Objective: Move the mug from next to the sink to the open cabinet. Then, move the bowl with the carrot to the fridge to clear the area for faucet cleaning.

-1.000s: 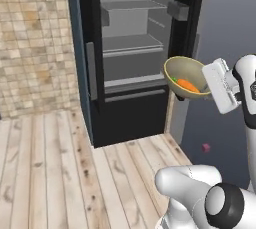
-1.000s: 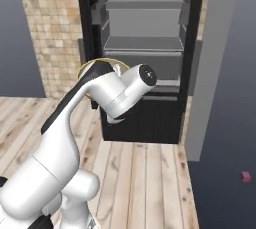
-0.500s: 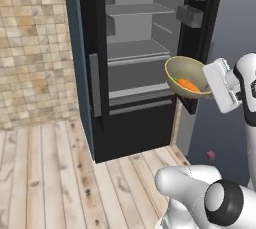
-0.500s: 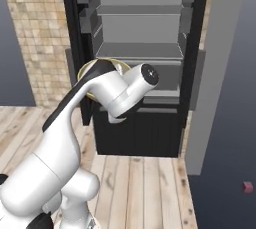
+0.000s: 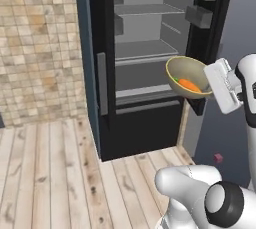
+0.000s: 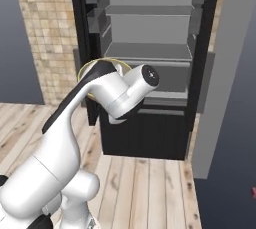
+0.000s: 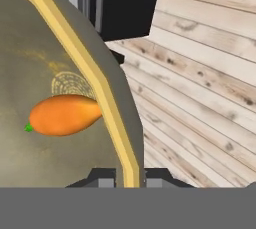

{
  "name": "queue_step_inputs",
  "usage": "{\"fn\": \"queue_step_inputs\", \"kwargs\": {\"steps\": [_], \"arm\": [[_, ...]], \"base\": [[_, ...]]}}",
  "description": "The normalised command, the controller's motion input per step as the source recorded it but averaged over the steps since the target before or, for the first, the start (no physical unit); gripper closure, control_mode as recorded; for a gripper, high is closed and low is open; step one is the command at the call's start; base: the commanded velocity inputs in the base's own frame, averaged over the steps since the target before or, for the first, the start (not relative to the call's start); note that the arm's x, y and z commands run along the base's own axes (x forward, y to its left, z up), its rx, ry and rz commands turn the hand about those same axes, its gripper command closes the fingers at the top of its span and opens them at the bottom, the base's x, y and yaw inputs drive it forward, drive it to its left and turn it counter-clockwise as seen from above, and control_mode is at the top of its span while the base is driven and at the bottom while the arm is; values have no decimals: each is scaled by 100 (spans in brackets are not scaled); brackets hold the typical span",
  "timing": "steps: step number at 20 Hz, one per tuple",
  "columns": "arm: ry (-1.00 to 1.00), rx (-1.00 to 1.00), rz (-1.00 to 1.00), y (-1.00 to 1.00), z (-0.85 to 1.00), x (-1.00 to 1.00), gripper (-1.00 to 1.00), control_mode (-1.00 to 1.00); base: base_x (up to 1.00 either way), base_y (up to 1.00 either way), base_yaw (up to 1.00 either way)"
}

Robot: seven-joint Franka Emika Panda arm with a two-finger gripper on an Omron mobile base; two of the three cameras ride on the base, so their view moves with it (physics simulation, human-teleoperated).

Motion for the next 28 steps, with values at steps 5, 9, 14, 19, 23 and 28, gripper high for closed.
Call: {"fn": "queue_step_inputs", "kwargs": {"steps": [5,9,14,19,23,28], "arm": [[0,0,0,0,0,0,100,100],[0,0,0,0,0,0,100,100],[0,0,0,0,0,0,100,100],[0,0,0,0,0,0,100,100],[0,0,0,0,0,0,100,100],[0,0,0,0,0,0,100,100]], "base": [[6,4,15],[44,0,-1],[95,0,-4],[91,-7,-3],[53,-29,-2],[59,-15,-2]]}}
